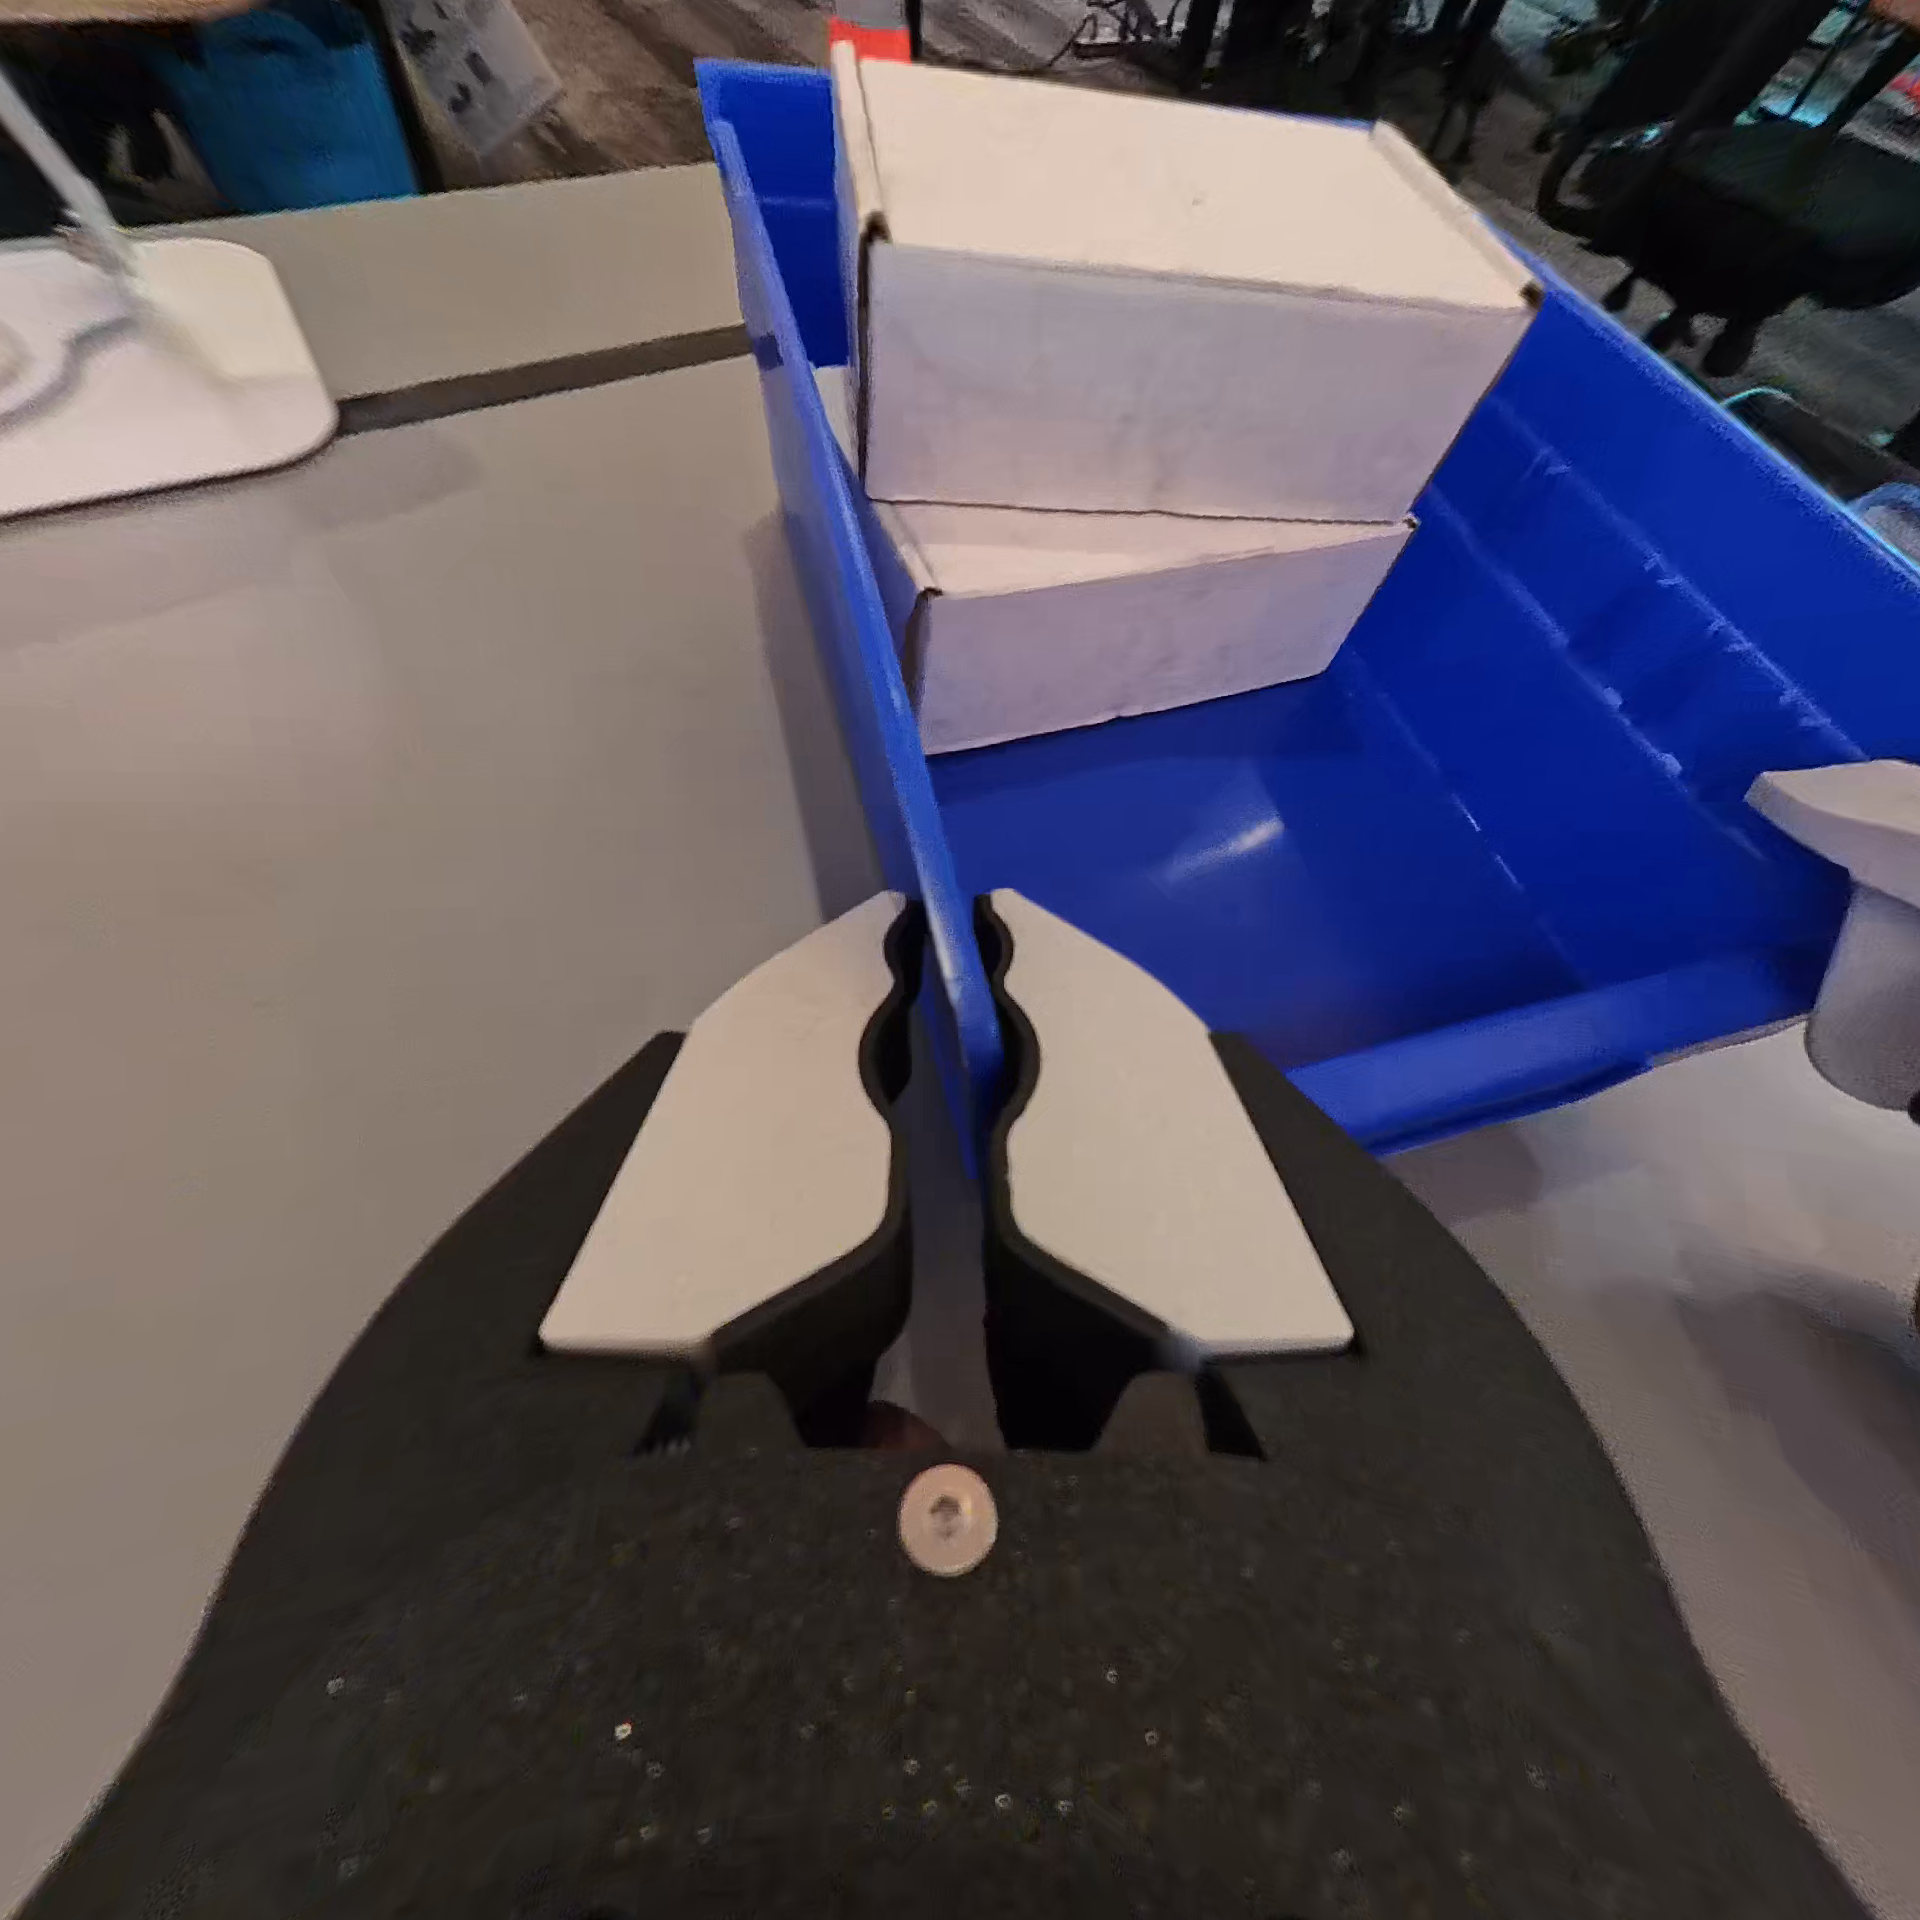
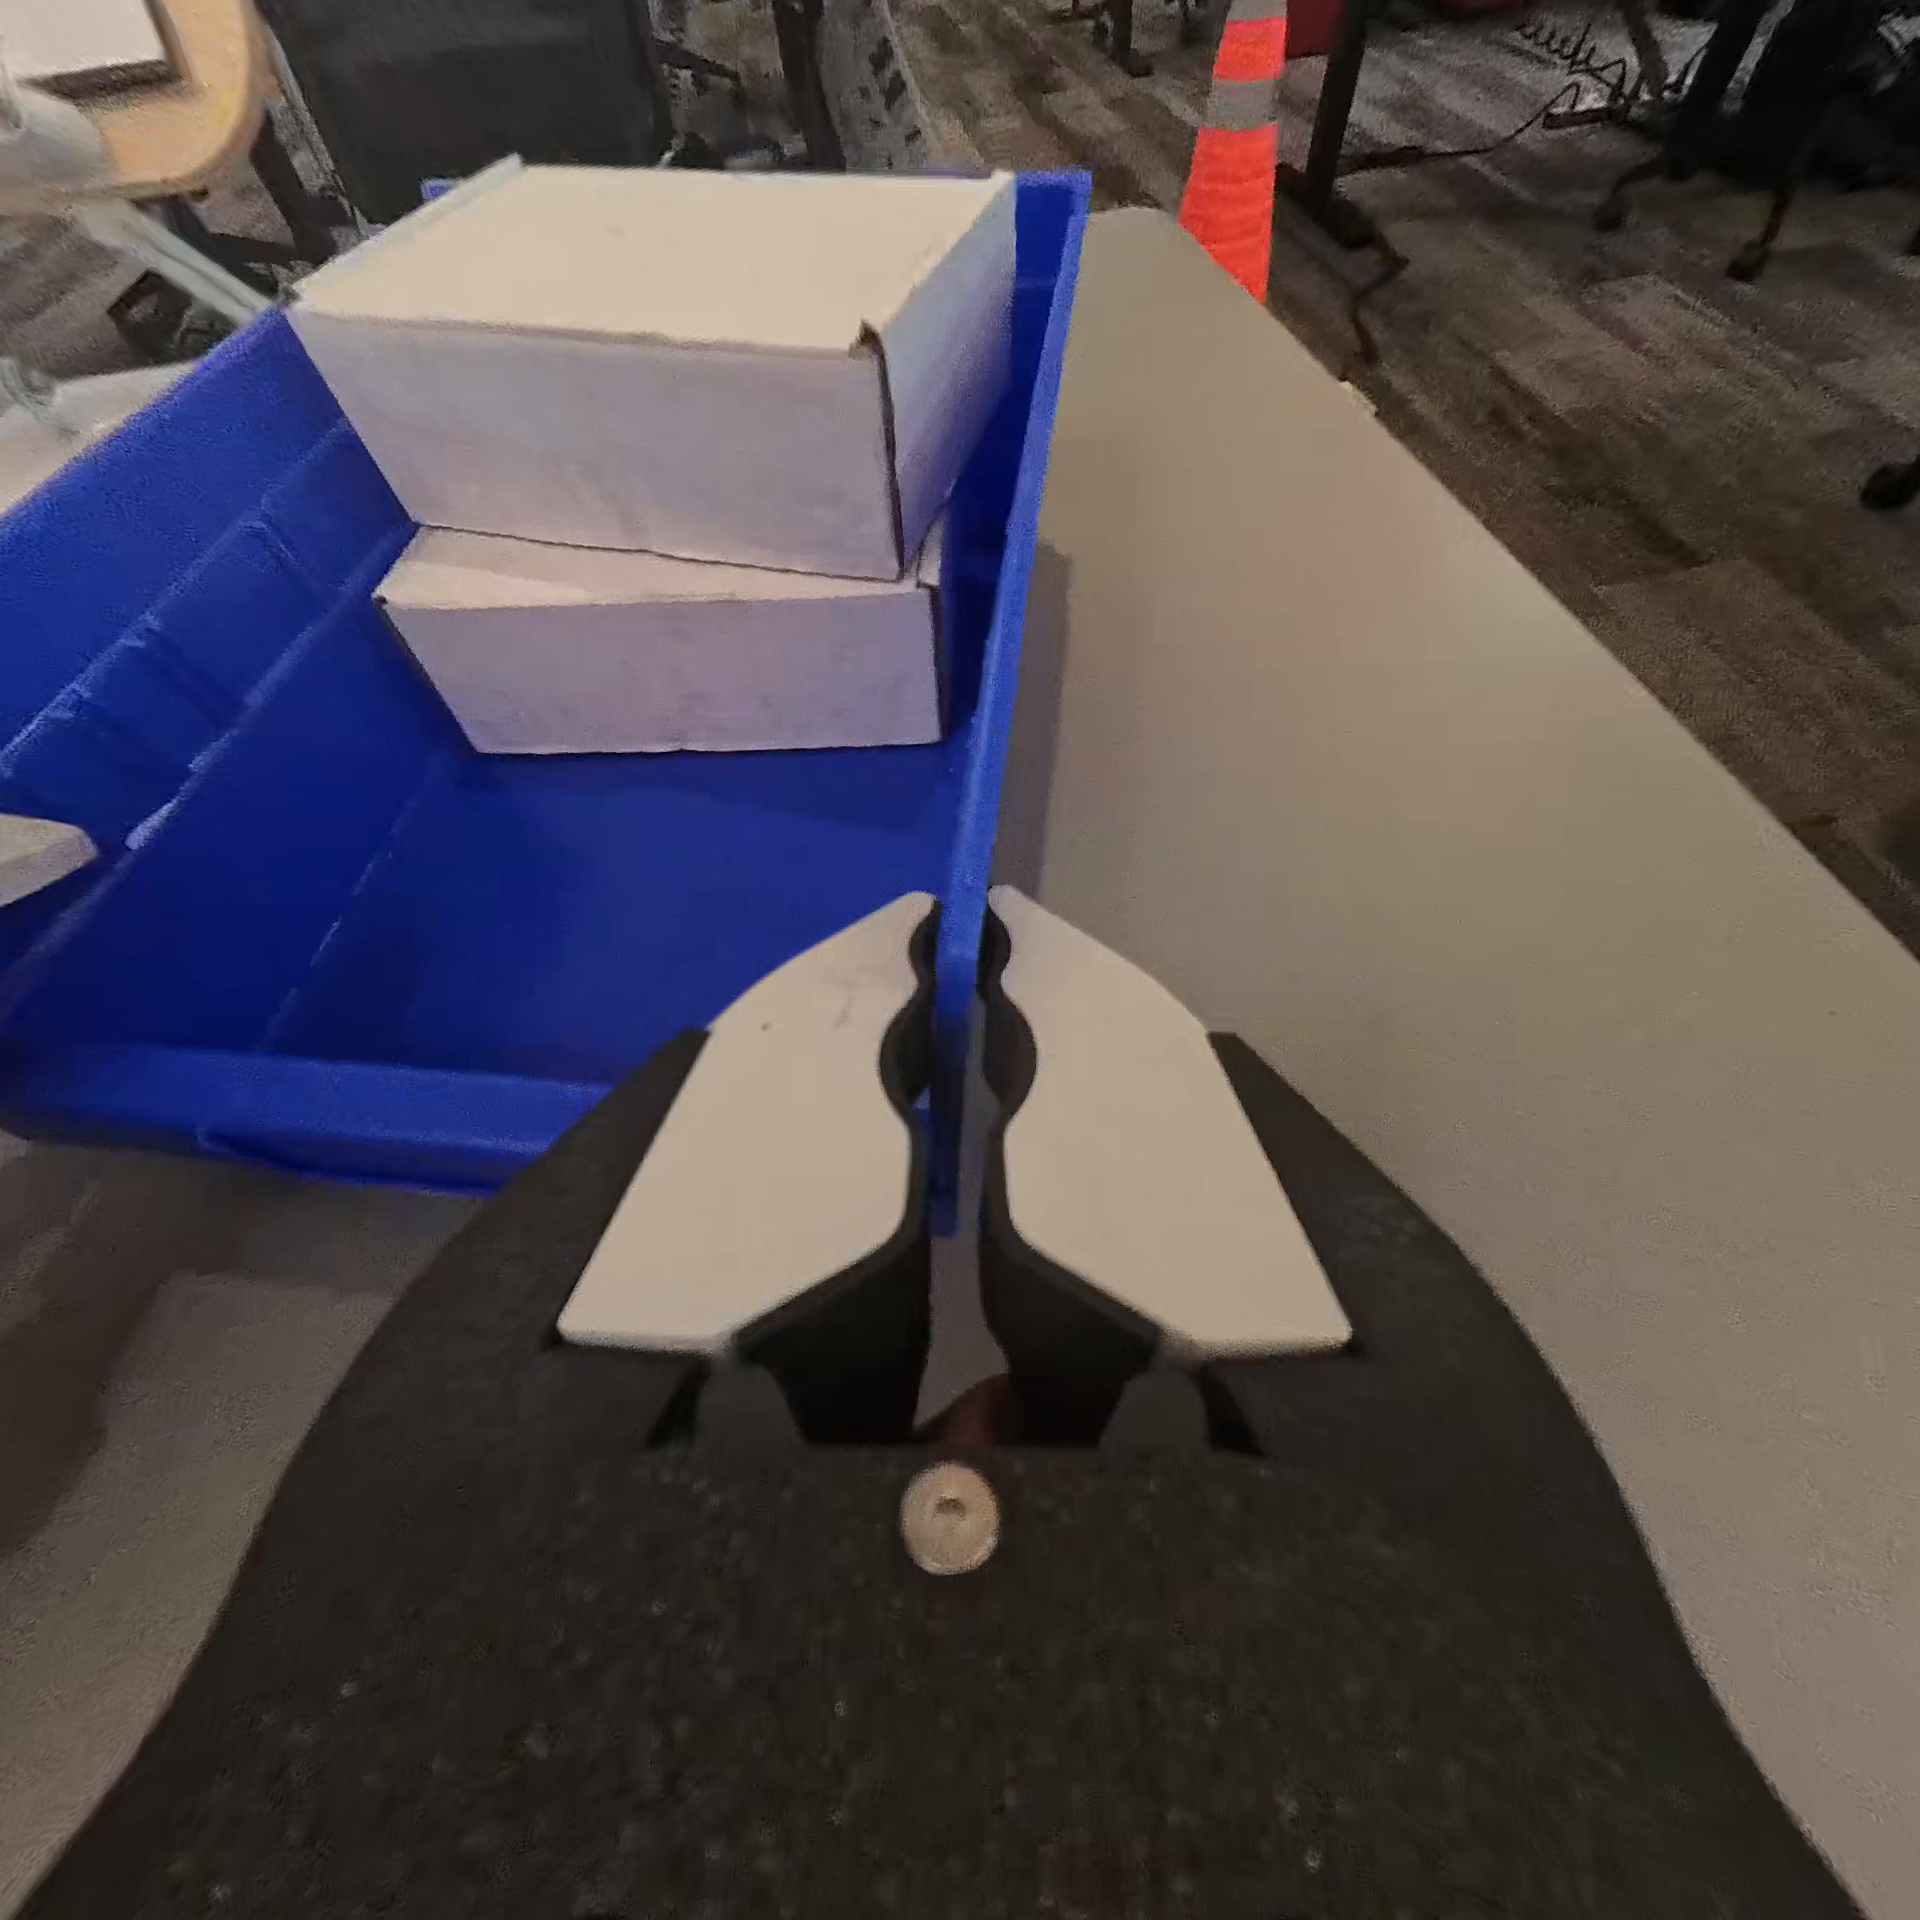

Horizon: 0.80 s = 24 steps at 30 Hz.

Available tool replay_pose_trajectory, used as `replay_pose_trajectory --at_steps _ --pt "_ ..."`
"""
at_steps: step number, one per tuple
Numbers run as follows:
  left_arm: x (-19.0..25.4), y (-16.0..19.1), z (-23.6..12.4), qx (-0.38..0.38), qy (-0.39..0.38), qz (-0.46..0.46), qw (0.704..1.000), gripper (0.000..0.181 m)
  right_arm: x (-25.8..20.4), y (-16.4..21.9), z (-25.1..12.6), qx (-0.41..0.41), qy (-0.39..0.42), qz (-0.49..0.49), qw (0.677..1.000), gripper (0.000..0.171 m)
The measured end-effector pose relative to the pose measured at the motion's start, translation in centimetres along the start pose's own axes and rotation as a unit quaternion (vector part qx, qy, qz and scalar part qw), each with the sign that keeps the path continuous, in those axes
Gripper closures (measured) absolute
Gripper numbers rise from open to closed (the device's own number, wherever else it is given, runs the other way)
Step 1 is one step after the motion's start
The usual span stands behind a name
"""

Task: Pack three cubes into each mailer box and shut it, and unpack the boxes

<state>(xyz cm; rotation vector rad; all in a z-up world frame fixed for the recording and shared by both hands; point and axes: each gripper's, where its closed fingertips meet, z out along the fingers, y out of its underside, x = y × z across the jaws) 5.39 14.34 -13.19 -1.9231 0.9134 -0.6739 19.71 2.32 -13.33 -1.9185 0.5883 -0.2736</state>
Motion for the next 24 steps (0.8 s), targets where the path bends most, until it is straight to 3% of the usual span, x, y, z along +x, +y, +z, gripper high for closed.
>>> replay_pose_trajectory --at_steps 8,15,18,24 --pt "-10.3 0.3 -7.5 0.03 -0.093 -0.022 0.995 0.177 -12.1 -1.6 -0.5 0.026 -0.068 -0.062 0.995 0.167" --pt "-20.8 4.4 -16.1 0.024 -0.183 -0.051 0.981 0.177 -25.8 0.5 -1.0 0.018 -0.161 -0.074 0.984 0.166" --pt "-22.8 6.8 -17.6 0.005 -0.196 -0.047 0.979 0.176 -28.4 2.8 -1.1 0.013 -0.175 -0.092 0.98 0.167" --pt "-22.3 6.6 -18.2 0.014 -0.151 -0.021 0.988 0.165 -28.8 2.7 -0.9 0.01 -0.2 -0.092 0.975 0.165"
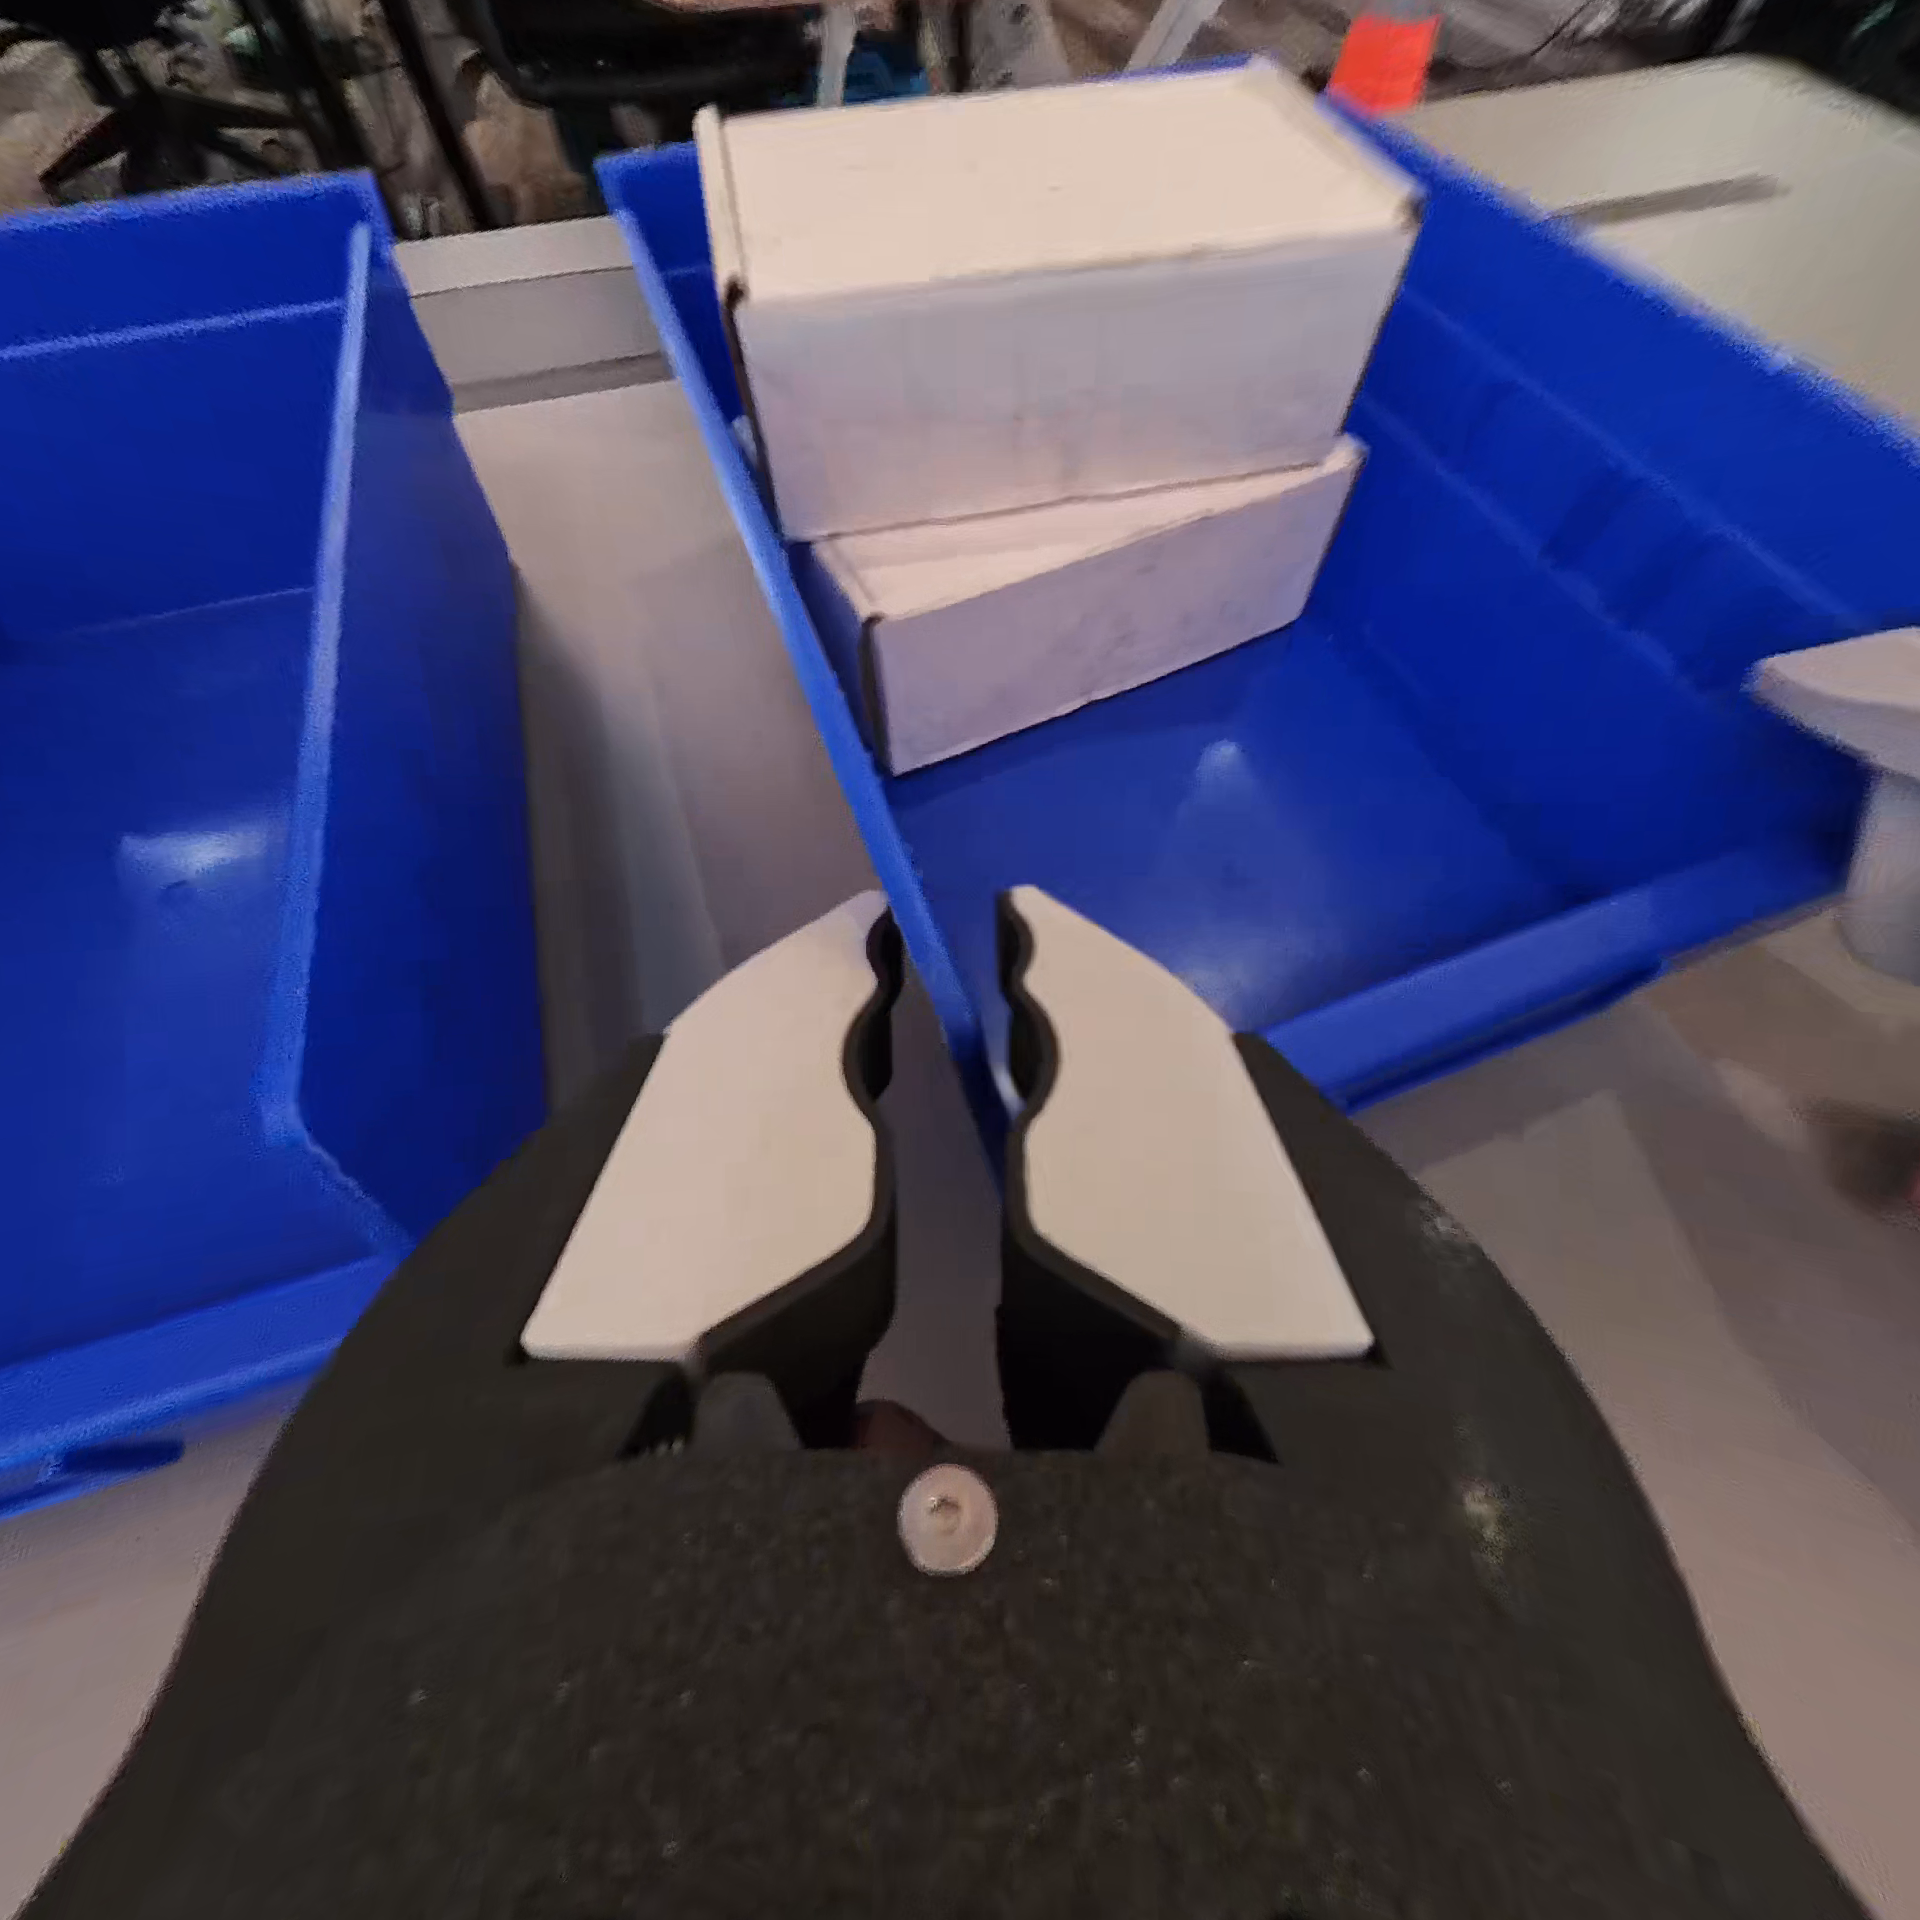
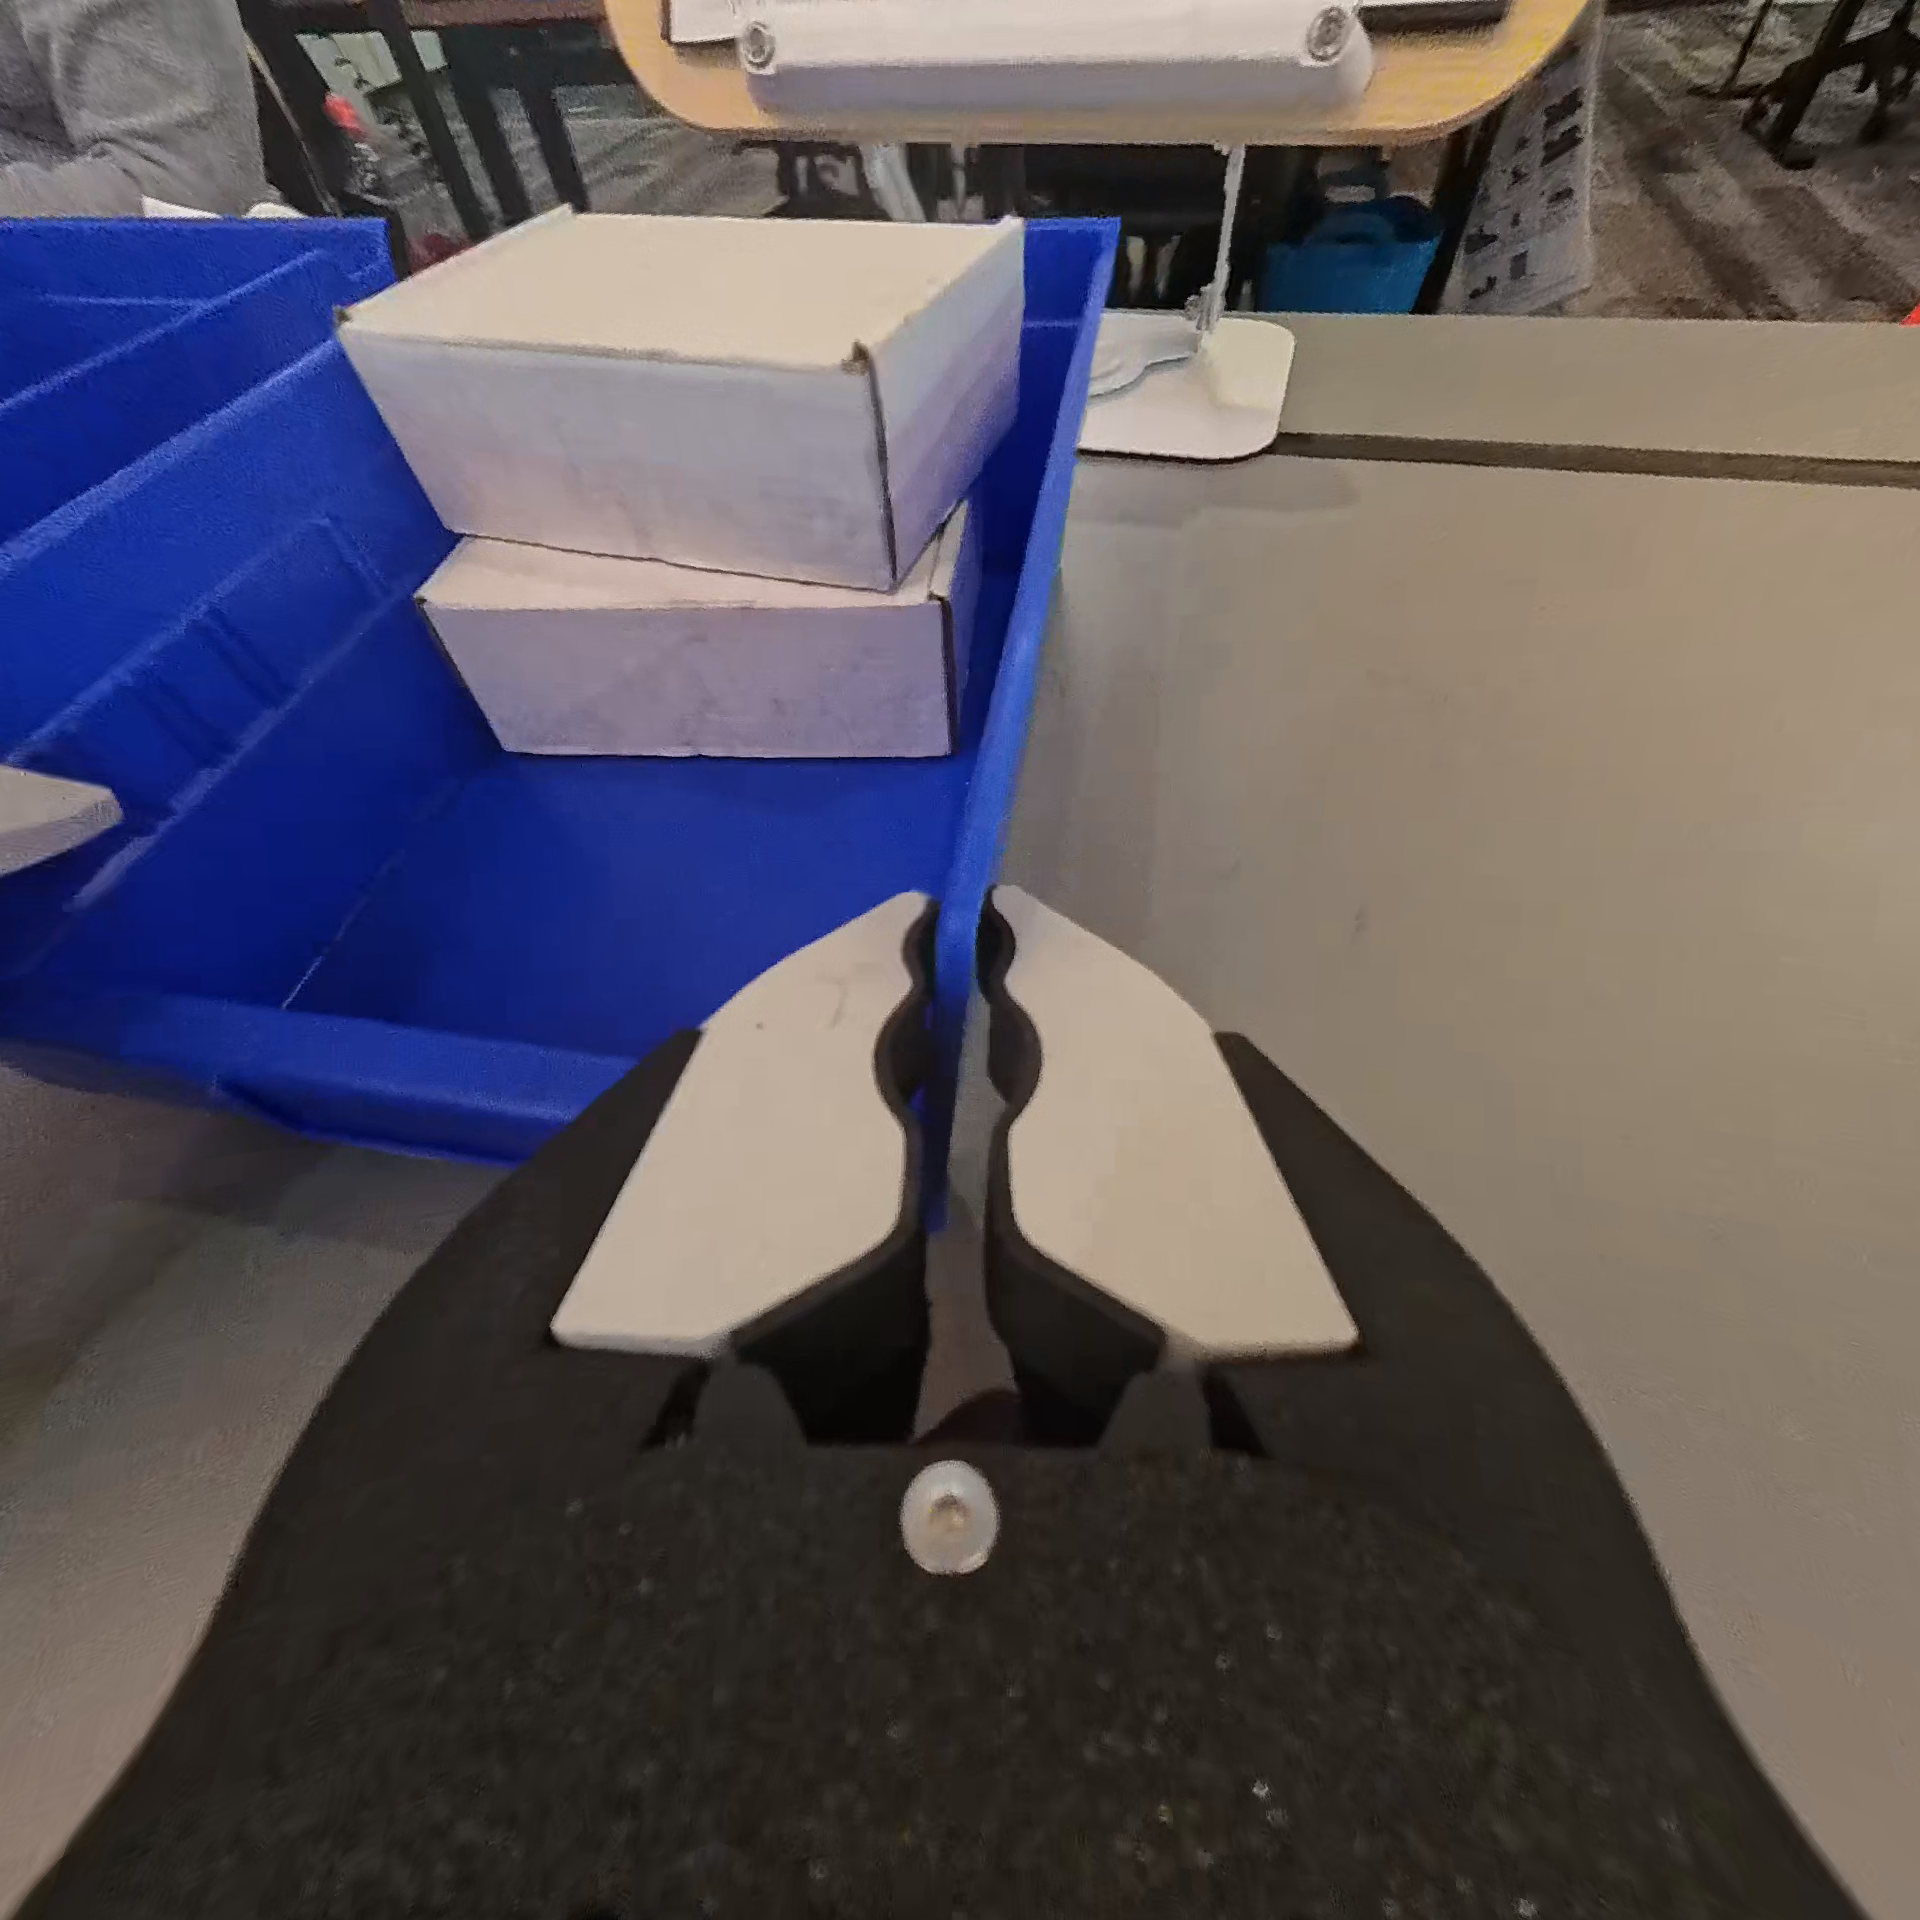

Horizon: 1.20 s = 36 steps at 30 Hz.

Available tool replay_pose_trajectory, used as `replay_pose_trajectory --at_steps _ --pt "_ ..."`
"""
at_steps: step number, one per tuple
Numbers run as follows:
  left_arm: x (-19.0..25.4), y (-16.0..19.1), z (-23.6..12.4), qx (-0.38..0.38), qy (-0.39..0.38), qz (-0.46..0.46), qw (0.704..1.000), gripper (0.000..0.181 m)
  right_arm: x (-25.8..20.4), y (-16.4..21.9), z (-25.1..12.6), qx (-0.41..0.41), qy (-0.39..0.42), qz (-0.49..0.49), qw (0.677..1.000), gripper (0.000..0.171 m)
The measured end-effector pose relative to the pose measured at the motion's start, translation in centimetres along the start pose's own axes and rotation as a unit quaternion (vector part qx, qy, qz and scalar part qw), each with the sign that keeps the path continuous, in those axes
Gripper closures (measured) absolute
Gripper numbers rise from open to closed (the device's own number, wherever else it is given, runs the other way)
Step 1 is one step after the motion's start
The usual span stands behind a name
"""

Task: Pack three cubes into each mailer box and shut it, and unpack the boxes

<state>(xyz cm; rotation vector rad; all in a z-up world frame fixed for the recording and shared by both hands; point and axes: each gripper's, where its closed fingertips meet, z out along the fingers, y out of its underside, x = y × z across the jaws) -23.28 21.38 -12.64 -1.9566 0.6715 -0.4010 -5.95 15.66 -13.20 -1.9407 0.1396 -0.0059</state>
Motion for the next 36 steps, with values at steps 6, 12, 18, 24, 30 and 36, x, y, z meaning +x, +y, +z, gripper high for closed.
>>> replay_pose_trajectory --at_steps 6,12,18,24,30,36 --pt "-5.7 -7.0 -10.7 0.241 -0.005 -0.101 0.965 0.123 1.1 -2.7 -5.0 0.084 -0.064 -0.058 0.993 0.124" --pt "-22.4 0.2 -15.2 0.138 -0.152 -0.05 0.977 0.129 -1.7 -3.7 -7.3 0.12 -0.121 -0.087 0.982 0.121" --pt "-27.9 3.0 -11.1 0.05 -0.12 -0.065 0.989 0.126 -14.0 -3.4 -11.8 0.165 -0.31 -0.057 0.935 0.117" --pt "-27.9 4.5 -6.7 0.006 -0.094 -0.087 0.992 0.179 -24.9 3.0 -11.2 0.07 -0.364 -0.11 0.922 0.129" --pt "-26.2 6.6 -10.5 -0.012 -0.103 -0.089 0.991 0.179 -27.6 2.5 -5.1 0.011 -0.264 -0.085 0.961 0.126" --pt "-24.2 8.9 -15.2 -0.005 -0.104 -0.109 0.989 0.179 -30.5 2.1 -0.7 -0.014 -0.213 -0.064 0.975 0.122"
